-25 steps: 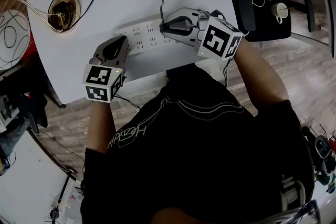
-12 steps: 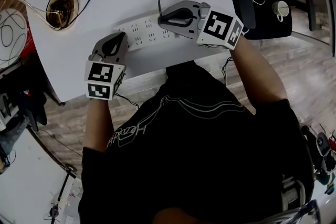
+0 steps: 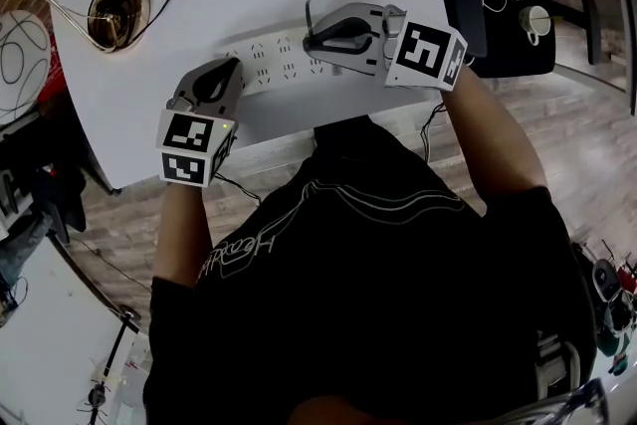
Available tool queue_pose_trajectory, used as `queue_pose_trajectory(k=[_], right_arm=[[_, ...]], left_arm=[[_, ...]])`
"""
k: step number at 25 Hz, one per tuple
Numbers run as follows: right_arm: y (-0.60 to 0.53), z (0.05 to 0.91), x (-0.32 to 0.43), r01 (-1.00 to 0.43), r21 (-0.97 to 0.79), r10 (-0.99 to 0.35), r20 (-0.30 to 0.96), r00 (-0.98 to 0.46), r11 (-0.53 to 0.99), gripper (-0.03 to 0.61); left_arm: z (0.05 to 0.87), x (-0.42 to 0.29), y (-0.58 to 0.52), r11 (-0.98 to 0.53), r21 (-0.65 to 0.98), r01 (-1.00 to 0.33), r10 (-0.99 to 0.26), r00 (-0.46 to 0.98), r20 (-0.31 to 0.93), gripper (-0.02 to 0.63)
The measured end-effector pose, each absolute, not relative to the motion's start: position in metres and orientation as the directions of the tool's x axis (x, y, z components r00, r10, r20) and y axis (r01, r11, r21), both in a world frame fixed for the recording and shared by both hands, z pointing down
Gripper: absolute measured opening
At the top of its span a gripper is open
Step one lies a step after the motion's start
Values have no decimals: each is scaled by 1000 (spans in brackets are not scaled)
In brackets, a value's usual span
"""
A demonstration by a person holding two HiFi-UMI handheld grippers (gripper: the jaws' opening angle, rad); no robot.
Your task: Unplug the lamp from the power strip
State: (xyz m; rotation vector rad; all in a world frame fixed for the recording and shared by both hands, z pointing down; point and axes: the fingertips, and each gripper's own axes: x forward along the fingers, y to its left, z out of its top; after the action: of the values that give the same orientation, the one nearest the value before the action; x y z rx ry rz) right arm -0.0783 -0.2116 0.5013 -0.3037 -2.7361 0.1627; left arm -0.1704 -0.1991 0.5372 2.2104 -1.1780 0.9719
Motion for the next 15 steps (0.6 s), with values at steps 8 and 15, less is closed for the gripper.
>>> queue_pose_trajectory(k=[8, 15], right_arm=[[-222, 504, -77, 149, -302, 251, 337, -907, 942, 17], [-222, 502, -75, 172, -343, 282, 303, -911, 924, 17]], left_arm=[[537, -169, -198, -538, 63, -840, -523, 391, 758, 2], [538, -169, -198, -540, 67, -839, -516, 392, 761, 3]])
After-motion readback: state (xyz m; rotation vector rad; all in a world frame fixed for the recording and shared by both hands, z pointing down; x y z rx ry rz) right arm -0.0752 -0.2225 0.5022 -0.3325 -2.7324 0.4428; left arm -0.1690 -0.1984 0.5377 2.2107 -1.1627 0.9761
